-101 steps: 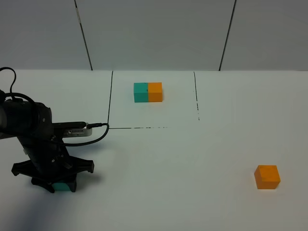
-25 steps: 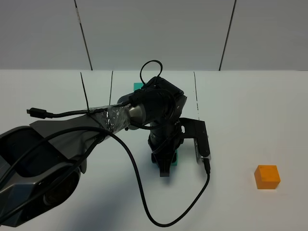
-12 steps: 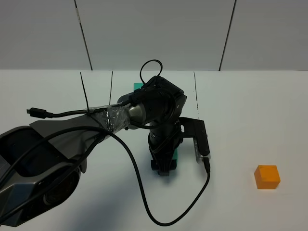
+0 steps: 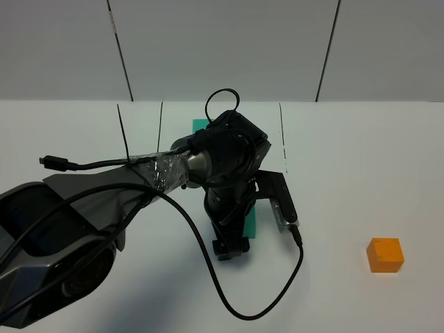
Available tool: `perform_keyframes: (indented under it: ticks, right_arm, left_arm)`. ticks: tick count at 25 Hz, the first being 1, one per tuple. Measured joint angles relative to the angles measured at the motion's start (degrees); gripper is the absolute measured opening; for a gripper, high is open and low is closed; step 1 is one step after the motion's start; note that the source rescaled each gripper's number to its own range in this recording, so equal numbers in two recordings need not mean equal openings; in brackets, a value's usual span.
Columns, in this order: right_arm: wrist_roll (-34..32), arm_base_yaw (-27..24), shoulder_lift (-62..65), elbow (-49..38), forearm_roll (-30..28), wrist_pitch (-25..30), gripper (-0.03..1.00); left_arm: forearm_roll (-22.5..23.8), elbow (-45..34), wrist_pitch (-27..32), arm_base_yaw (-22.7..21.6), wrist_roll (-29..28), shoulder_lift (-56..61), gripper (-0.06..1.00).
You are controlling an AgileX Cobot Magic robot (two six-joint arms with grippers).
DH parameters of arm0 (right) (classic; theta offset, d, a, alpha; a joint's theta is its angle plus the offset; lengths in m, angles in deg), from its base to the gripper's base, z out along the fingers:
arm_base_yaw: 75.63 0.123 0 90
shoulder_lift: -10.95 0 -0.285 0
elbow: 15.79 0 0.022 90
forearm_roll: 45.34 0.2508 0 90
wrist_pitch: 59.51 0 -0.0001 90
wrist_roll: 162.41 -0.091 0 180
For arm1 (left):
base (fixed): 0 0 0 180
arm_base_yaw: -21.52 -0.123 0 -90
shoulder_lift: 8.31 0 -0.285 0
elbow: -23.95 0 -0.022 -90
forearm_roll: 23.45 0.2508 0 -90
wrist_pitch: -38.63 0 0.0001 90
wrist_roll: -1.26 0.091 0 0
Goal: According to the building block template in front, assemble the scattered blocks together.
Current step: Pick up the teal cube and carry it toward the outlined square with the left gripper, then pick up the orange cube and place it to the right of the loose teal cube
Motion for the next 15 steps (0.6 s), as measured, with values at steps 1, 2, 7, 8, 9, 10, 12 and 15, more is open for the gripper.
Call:
perform_keyframes:
  ticks: [1, 2, 7, 8, 9, 10, 12, 15]
  right_arm:
    - [0.0, 0.0, 0.0, 0.0, 0.0, 0.0, 0.0]
    - [0.0, 0.0, 0.0, 0.0, 0.0, 0.0, 0.0]
    - [0.0, 0.0, 0.0, 0.0, 0.0, 0.0, 0.0]
    - [0.0, 0.0, 0.0, 0.0, 0.0, 0.0, 0.0]
    - [0.0, 0.0, 0.0, 0.0, 0.0, 0.0, 0.0]
    - [0.0, 0.0, 0.0, 0.0, 0.0, 0.0, 0.0]
    - [0.0, 0.0, 0.0, 0.0, 0.0, 0.0, 0.0]
    - [0.0, 0.0, 0.0, 0.0, 0.0, 0.0, 0.0]
  left_arm:
    - [0.4, -0.2, 0.5, 0.0, -0.3, 0.3, 1.0]
    - [0.5, -0.4, 1.1, 0.0, -0.5, 0.7, 1.0]
    - [-4.4, -0.5, 3.7, 0.0, -1.5, 5.3, 1.0]
    - [-5.4, -0.5, 3.7, 0.0, -2.0, 6.1, 1.0]
    - [-6.2, -0.5, 3.7, 0.0, -2.6, 7.0, 1.0]
    - [-6.8, -0.5, 3.7, 0.0, -3.3, 7.8, 1.0]
    - [-7.2, -0.5, 3.7, 0.0, -7.1, 9.1, 0.99]
    - [-7.1, -0.5, 3.7, -0.1, -13.7, 10.9, 0.99]
